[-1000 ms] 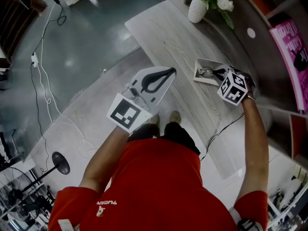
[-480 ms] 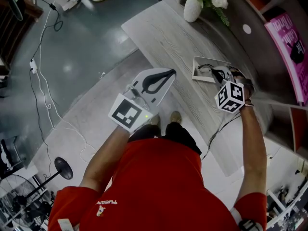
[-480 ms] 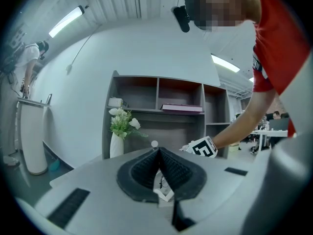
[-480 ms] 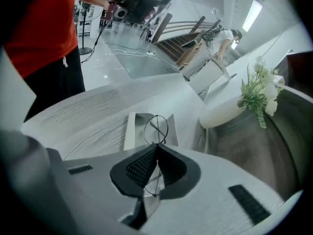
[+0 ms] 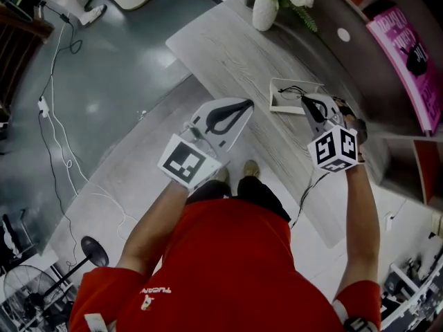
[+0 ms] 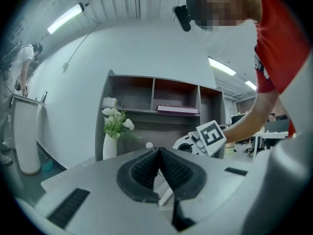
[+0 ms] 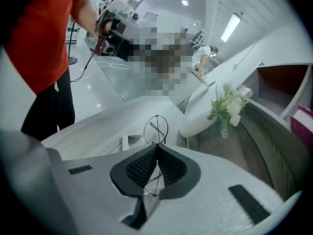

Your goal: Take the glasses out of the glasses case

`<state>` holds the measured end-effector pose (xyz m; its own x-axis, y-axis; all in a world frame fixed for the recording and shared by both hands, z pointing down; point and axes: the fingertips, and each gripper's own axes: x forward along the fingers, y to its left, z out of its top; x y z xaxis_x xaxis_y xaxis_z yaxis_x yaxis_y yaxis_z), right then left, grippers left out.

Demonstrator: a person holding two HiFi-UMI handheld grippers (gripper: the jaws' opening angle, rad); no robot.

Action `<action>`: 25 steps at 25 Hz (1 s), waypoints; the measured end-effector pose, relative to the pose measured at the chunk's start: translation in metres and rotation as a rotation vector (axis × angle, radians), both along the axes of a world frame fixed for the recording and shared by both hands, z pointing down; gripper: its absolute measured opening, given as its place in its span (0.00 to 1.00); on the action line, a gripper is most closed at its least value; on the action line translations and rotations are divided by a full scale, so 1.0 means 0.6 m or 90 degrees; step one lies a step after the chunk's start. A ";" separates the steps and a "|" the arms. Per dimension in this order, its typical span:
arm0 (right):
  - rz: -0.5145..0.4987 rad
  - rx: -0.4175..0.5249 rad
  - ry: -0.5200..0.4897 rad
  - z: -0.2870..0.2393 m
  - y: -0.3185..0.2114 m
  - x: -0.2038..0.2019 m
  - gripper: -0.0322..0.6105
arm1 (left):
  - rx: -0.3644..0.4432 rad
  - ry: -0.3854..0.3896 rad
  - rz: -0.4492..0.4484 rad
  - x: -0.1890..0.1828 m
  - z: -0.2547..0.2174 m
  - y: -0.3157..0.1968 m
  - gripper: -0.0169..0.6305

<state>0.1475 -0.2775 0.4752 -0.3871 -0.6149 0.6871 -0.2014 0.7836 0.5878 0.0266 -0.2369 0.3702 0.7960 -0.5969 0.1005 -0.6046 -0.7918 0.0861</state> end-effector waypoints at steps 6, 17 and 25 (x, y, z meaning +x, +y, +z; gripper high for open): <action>0.034 0.043 -0.089 -0.099 0.024 -0.019 0.07 | 0.017 0.011 0.016 0.014 -0.017 0.007 0.04; 0.090 0.095 -0.242 -0.221 0.097 -0.053 0.07 | 0.054 0.016 0.033 0.040 -0.046 0.019 0.04; 0.152 0.119 -0.387 -0.284 0.141 -0.065 0.07 | 0.067 0.029 0.051 0.049 -0.060 0.041 0.04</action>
